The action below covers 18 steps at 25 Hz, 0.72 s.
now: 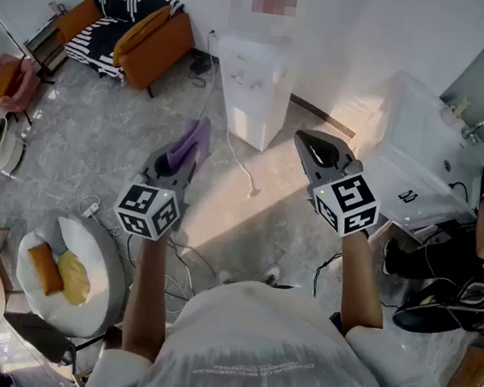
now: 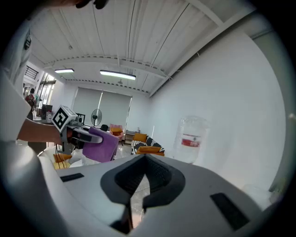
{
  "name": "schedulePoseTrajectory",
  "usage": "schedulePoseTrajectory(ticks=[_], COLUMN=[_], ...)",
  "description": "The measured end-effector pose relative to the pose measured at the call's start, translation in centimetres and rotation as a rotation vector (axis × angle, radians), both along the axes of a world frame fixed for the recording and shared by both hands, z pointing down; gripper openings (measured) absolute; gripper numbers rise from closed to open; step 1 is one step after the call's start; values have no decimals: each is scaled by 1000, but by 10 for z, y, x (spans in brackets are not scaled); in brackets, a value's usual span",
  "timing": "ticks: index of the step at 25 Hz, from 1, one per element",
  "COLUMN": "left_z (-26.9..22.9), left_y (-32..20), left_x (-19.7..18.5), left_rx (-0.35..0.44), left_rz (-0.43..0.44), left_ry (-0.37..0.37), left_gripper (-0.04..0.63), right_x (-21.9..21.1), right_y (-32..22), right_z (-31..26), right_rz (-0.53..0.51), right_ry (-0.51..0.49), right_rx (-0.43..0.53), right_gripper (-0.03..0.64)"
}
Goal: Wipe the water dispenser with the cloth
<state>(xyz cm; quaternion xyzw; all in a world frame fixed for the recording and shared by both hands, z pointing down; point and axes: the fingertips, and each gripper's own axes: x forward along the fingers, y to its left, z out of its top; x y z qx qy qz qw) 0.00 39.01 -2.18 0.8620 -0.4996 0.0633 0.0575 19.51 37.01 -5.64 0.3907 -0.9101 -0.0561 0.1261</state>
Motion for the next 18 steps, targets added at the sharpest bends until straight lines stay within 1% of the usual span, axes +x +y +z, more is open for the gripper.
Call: schedulePoseTrajectory(ticks=[4, 8, 12, 15, 18], left_z=[4, 7, 10, 14, 21], left_y=[-10, -15, -23, -28, -31], left_x=[0, 4, 14, 24, 35], left_rx=[-7, -19, -21, -19, -25], left_rz=[-20, -40, -59, -75, -91], left_ry=[3, 1, -4, -7, -4], left_gripper=[49, 49, 49, 49, 49], right_x=[6, 16, 25, 32, 43], right_y=[-9, -17, -27, -33, -42], right_z=[3, 2, 5, 8, 17], right_rz=[0, -3, -29, -53, -52], right_ry=[-9, -52, -30, -32, -39], right_rx=[1, -14, -3, 2, -18], right_gripper=[14, 14, 15, 14, 15])
